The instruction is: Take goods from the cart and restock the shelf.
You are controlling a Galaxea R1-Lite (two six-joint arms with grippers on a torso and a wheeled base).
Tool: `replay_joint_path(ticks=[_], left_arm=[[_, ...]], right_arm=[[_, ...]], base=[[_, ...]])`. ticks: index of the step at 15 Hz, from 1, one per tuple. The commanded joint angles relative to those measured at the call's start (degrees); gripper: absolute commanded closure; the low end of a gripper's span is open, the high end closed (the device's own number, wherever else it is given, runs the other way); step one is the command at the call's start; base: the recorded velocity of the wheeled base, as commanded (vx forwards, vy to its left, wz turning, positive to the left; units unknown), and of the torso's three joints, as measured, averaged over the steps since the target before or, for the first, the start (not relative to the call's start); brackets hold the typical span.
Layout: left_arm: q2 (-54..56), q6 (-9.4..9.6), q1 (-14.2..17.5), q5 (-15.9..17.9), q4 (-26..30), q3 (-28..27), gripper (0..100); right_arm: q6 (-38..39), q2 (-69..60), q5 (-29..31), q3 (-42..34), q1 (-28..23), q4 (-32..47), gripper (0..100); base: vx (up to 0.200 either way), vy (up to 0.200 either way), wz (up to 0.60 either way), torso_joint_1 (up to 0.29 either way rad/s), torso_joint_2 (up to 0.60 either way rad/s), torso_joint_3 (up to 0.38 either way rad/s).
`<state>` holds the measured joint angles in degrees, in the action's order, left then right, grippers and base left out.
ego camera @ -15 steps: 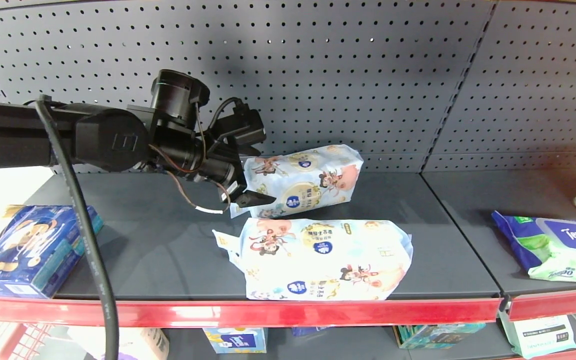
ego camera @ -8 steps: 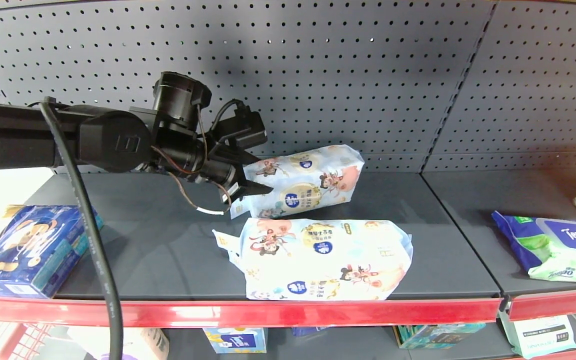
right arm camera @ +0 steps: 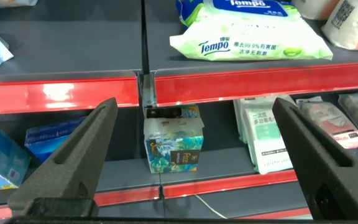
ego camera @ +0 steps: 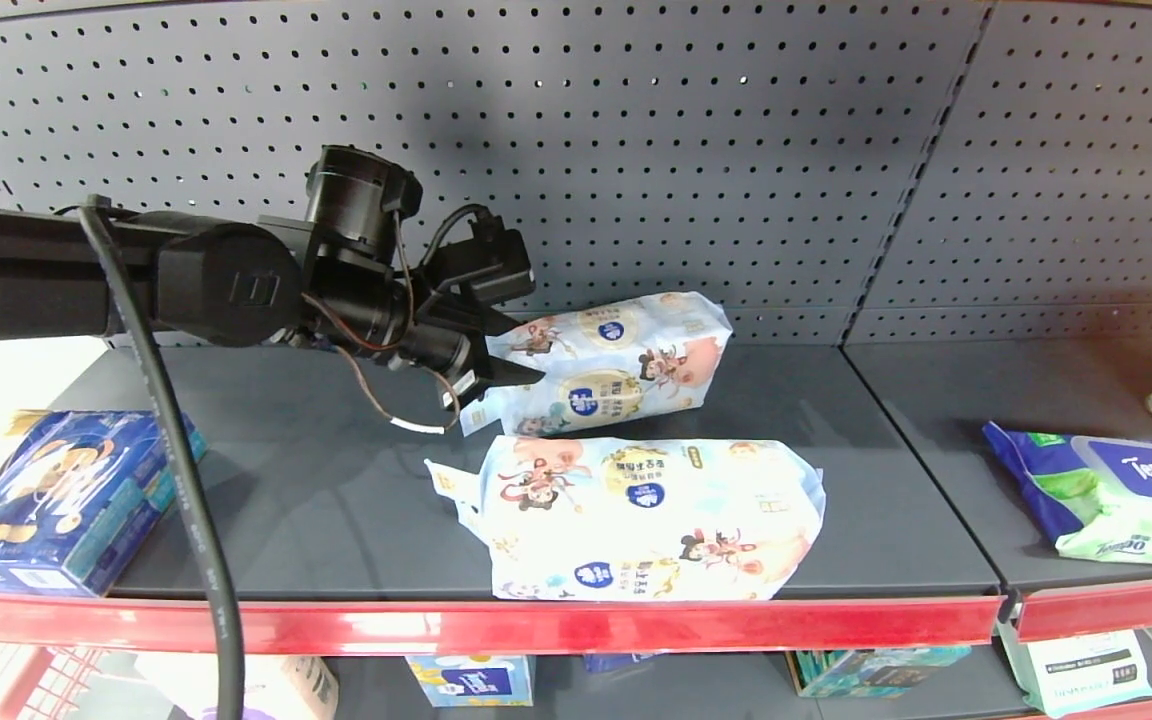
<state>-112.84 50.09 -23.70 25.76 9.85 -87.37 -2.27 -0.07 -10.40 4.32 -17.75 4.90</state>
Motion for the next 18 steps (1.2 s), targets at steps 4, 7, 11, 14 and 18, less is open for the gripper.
replay_joint_path(ticks=[4, 7, 11, 14, 18], left_arm=[[-0.19, 3.17, -0.03, 1.05, 0.08, -0.08, 100], [-0.63, 4.93, -0.12, 2.01, 0.08, -0.34, 100], [-1.25, 7.21, -0.21, 5.88, 0.08, -0.52, 100], [-1.25, 7.13, -0.03, 8.34, 0.08, -0.87, 100], [-1.25, 6.86, 0.5, 10.19, 0.17, -0.87, 100]], right_arm=[[-0.28, 0.07, -0.06, -1.24, 0.0, -1.3, 0], [-0.37, 0.07, -0.06, -1.15, 0.0, -1.3, 0], [-0.37, 0.07, -0.06, -1.06, 0.0, -1.38, 0], [-0.37, 0.07, -0.06, -0.8, 0.0, -1.38, 0], [-1.25, 0.07, -0.06, -0.54, 0.0, -1.38, 0]], base=[[0.0, 0.0, 0.0, 0.0, 0.0, 0.0], [0.0, 0.0, 0.0, 0.0, 0.0, 0.0], [0.0, 0.0, 0.0, 0.0, 0.0, 0.0], [0.0, 0.0, 0.0, 0.0, 0.0, 0.0], [0.0, 0.0, 0.0, 0.0, 0.0, 0.0]])
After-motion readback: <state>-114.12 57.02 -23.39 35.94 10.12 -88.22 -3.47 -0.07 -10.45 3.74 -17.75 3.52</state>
